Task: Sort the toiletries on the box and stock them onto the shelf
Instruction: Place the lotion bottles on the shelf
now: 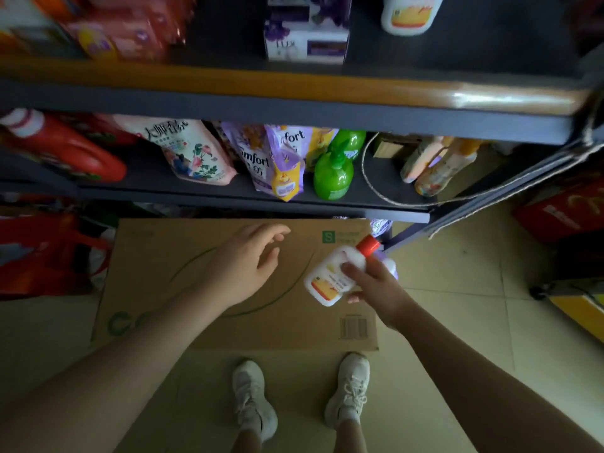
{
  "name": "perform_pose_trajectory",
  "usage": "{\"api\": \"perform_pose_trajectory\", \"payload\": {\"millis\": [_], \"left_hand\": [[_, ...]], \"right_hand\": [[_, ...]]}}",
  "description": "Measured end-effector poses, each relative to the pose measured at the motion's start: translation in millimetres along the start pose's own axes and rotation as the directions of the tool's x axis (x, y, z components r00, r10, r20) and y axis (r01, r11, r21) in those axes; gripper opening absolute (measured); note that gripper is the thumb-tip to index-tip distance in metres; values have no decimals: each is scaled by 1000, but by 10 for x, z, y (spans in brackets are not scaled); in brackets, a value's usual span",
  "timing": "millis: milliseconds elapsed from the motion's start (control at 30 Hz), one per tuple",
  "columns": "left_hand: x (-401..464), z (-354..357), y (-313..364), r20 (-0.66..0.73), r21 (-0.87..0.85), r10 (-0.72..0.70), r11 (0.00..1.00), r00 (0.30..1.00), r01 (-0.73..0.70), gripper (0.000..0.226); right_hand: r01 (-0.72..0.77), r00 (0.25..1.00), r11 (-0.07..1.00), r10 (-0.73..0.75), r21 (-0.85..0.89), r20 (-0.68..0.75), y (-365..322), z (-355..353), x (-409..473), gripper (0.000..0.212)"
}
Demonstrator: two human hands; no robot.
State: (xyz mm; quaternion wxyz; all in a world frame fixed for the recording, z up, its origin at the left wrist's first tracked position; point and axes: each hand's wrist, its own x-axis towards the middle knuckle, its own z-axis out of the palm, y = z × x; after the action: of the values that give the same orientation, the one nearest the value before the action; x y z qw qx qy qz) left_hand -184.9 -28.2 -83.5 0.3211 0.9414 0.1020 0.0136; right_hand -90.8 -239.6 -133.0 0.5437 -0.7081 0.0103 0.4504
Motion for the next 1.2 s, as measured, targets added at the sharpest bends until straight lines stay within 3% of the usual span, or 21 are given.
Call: {"api": "perform_pose_trajectory", "payload": {"millis": [133, 200, 267, 367, 467, 567, 633, 733, 833, 933, 1067, 1200], "left_hand": [[274, -302, 413, -81, -164, -7, 986, 997, -7, 37], [394, -416, 689, 53, -343, -56, 937, 997, 71, 32], [486, -481, 945, 207, -536, -72, 826, 976, 175, 37], [581, -526, 1163, 177, -542, -64, 827, 982, 151, 34], [628, -564, 1266, 177, -562, -109, 804, 978, 192, 29], [655, -589, 1335, 190, -629, -114, 749, 975, 210, 30], [687, -613, 1358, 142, -597, -108, 784, 984, 172, 32], [818, -727, 1355, -67, -439, -47, 898, 997, 13, 28], [977, -900, 1313, -299, -298, 48, 944, 953, -141, 25], [1136, -1050, 1227, -431, -110, 146, 971, 891, -212, 25], [1505, -1155, 1117, -382, 31, 44, 999, 923, -35, 37], [1826, -1122, 988, -243, 71, -192, 974, 951, 215, 62]], "right_hand": [[108, 994, 950, -109, 295, -14, -813, -203, -351, 15], [157, 987, 916, -162, 368, -18, -1166, -275, -503, 21], [198, 977, 898, -215, 393, 0, -1451, -316, -624, 30], [221, 970, 913, -241, 342, 15, -1743, -357, -747, 31], [275, 950, 933, -300, 234, 80, -1894, -428, -845, 53], [392, 920, 918, -389, -61, 49, -1961, -496, -877, 27], [430, 902, 889, -432, -157, 19, -2054, -504, -849, 23], [559, 825, 822, -564, -107, -29, -2283, -508, -785, 25], [651, 732, 756, -648, -62, -210, -2462, -558, -635, 27], [658, 669, 722, -691, -215, -273, -2542, -648, -388, 28], [533, 702, 715, -672, -453, -235, -2606, -800, -54, 35], [509, 717, 729, -653, -458, -244, -2681, -834, 182, 44]]}}
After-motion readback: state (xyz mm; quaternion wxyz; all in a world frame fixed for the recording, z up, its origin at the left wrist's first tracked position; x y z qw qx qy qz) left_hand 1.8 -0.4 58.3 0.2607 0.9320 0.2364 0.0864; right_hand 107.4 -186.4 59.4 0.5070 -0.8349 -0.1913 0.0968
